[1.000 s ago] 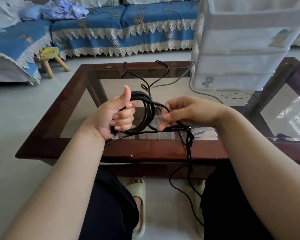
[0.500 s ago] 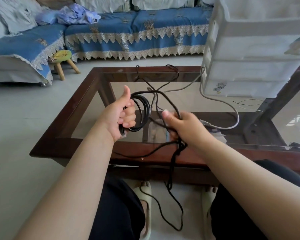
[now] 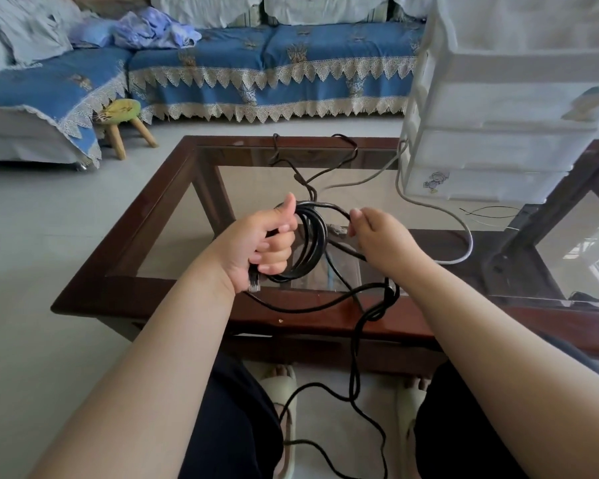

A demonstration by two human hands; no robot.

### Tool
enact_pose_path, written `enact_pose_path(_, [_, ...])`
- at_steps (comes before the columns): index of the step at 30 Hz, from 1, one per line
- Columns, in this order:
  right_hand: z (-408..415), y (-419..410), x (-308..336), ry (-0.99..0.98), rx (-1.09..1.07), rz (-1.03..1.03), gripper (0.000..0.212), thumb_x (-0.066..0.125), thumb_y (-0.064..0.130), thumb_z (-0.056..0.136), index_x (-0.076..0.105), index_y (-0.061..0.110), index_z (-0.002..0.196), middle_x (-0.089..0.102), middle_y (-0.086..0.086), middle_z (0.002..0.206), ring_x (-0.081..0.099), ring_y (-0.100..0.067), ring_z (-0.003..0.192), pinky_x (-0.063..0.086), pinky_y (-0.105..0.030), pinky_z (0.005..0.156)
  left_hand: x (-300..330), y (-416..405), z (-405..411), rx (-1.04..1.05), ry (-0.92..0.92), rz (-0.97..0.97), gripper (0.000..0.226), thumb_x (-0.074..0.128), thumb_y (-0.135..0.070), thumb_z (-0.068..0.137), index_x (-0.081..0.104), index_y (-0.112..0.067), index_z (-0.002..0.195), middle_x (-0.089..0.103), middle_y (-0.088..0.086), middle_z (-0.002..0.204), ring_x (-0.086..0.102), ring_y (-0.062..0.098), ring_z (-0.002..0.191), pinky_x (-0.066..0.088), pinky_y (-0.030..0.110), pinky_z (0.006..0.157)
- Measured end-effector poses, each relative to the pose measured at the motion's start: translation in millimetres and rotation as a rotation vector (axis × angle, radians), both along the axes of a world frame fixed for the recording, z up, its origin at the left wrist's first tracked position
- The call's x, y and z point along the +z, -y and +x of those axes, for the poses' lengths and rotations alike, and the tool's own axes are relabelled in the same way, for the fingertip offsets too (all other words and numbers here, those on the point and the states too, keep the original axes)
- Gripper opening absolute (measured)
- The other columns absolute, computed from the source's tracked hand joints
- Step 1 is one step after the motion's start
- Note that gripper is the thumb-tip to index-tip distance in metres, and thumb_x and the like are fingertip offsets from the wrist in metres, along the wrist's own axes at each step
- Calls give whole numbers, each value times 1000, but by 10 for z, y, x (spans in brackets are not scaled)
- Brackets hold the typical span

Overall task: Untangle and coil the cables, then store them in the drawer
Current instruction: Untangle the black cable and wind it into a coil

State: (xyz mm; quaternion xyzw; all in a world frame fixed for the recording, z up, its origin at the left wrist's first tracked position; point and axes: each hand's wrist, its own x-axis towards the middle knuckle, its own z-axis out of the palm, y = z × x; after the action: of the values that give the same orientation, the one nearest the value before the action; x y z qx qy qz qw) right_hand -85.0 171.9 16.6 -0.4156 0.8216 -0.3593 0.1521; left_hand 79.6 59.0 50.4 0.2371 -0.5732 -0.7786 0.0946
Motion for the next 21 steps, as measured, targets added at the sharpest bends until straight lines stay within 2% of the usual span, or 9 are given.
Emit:
enact_pose_path(4, [161,28,-29,165,-1,-160,36,34,35,102,56,17,80,50,8,63,46,-9,57,35,-27,56,13,22,-10,151,-151,202,42,47,-46,95,41,-17,65,26,-10,40,20,2,30,22,16,30])
enact_pose_path(7, [355,19,-51,266,12,-336,25,37,28,102,58,15,98,49,9,65,46,-6,56,40,-23,56,21,28,-27,312,-296,348,43,46,-43,98,41,-17,65,28,-10,38,22,3,28,22,15,30])
enact_pose_path(9, [489,9,-79,428,51,-423,22,39,24,102,57,12,108,47,8,65,44,-4,55,40,-23,54,22,49,-46,402,-384,427,43,46,-42,99,42,-18,64,28,-10,38,23,4,28,21,15,31])
enact_pose_path(11, [581,-13,-120,581,104,-419,22,42,26,101,58,12,105,48,2,67,46,-5,53,42,-24,51,32,108,-55,498,-494,507,42,46,-39,100,41,-17,64,29,-9,37,24,4,27,22,15,31])
enact_pose_path(15, [694,-57,-184,684,263,-246,9,53,19,97,57,13,90,47,-9,73,48,-9,56,46,-18,51,34,295,6,734,-701,666,50,41,-32,103,38,-16,56,29,-8,38,26,5,29,24,15,33])
enact_pose_path(16, [691,-68,-184,688,327,-176,3,55,16,95,57,16,95,49,-6,73,49,-6,57,47,-16,54,34,327,27,793,-727,684,54,39,-32,104,36,-17,52,28,-8,39,25,5,30,24,16,34])
enact_pose_path(17, [673,-94,-181,639,401,-81,8,56,15,94,56,20,101,52,0,72,50,-1,56,47,-14,57,33,359,53,859,-740,692,57,39,-31,104,34,-17,49,27,-8,40,24,6,31,24,16,35])
enact_pose_path(19, [645,-159,-162,418,578,127,26,59,18,93,50,29,115,57,12,73,53,4,56,43,-10,60,30,431,122,981,-746,687,57,38,-30,103,33,-18,48,27,-7,41,25,6,32,25,17,36])
enact_pose_path(21, [666,-226,-177,204,685,257,45,58,21,93,36,35,130,56,14,73,52,2,59,43,-13,62,37,489,188,1037,-718,653,56,37,-30,103,32,-18,49,28,-7,41,25,7,32,27,17,36])
